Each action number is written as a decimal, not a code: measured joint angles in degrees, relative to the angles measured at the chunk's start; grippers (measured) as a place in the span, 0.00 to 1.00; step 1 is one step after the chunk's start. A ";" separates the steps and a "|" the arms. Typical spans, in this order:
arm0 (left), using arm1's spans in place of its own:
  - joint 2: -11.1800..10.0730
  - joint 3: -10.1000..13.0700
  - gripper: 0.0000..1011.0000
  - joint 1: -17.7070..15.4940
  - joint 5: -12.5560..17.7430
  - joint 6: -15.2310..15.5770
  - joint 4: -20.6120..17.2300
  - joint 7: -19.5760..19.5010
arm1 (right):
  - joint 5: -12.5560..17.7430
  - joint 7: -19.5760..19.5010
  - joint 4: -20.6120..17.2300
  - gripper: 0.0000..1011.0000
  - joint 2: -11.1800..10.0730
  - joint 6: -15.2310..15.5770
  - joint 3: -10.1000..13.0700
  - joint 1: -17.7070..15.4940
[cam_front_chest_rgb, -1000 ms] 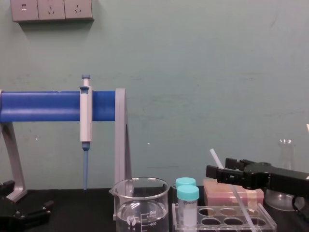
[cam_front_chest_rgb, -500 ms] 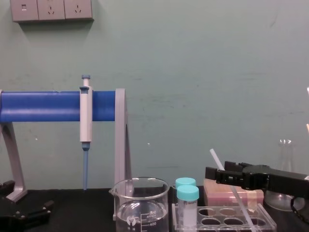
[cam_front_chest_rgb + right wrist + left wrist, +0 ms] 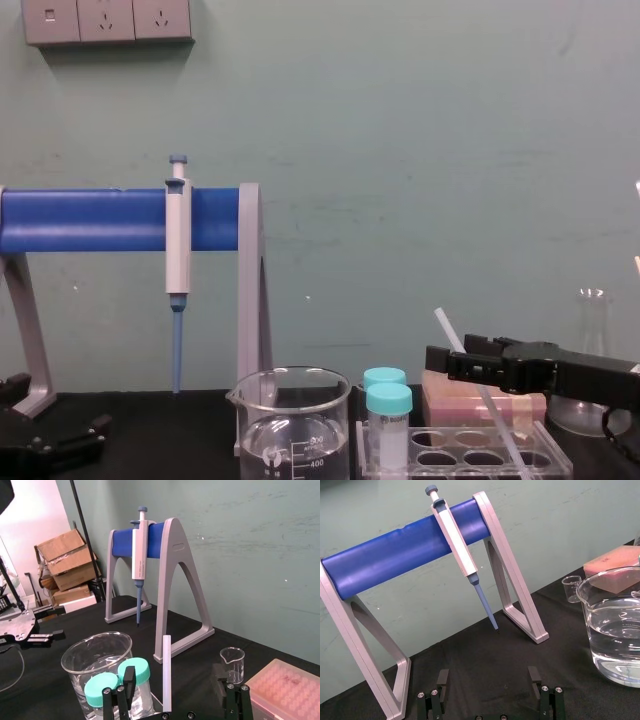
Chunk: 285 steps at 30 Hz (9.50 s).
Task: Pick up the stirring rod with one hand, then place it down.
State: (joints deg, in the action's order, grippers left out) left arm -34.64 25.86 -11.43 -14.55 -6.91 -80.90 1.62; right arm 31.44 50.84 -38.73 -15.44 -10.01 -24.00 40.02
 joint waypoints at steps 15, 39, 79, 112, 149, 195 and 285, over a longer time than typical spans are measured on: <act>0.00 0.00 0.99 0.00 0.00 0.00 0.00 0.00 | 0.03 0.08 0.04 0.57 0.00 -0.06 0.00 0.00; 0.00 0.00 0.99 0.00 0.00 0.00 0.00 0.00 | 0.00 -0.01 -0.95 0.07 -0.17 -0.42 0.05 -0.44; 0.00 0.00 0.99 0.00 0.00 0.00 0.00 0.00 | -3.96 -9.86 -15.97 0.07 2.47 -34.72 8.56 -10.24; 0.00 0.00 0.99 0.00 0.00 0.00 0.00 0.00 | -3.83 -14.72 -20.26 0.07 4.54 -25.74 13.65 -16.55; 0.00 0.00 0.99 0.00 0.00 0.00 0.00 0.00 | -3.46 -14.44 -20.02 0.07 4.49 -26.13 13.55 -16.47; 0.00 0.00 0.99 0.00 0.00 0.00 0.00 0.00 | -3.46 -14.42 -20.02 0.07 4.49 -26.13 13.55 -16.48; 0.00 0.00 0.99 0.00 0.00 0.00 0.00 0.00 | 2.64 -7.85 -15.23 0.07 5.00 -20.28 12.37 -15.21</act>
State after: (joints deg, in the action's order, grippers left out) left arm -34.65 25.86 -11.43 -14.55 -6.91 -80.90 1.62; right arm 34.09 42.99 -53.96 -10.45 -30.29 -11.63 24.81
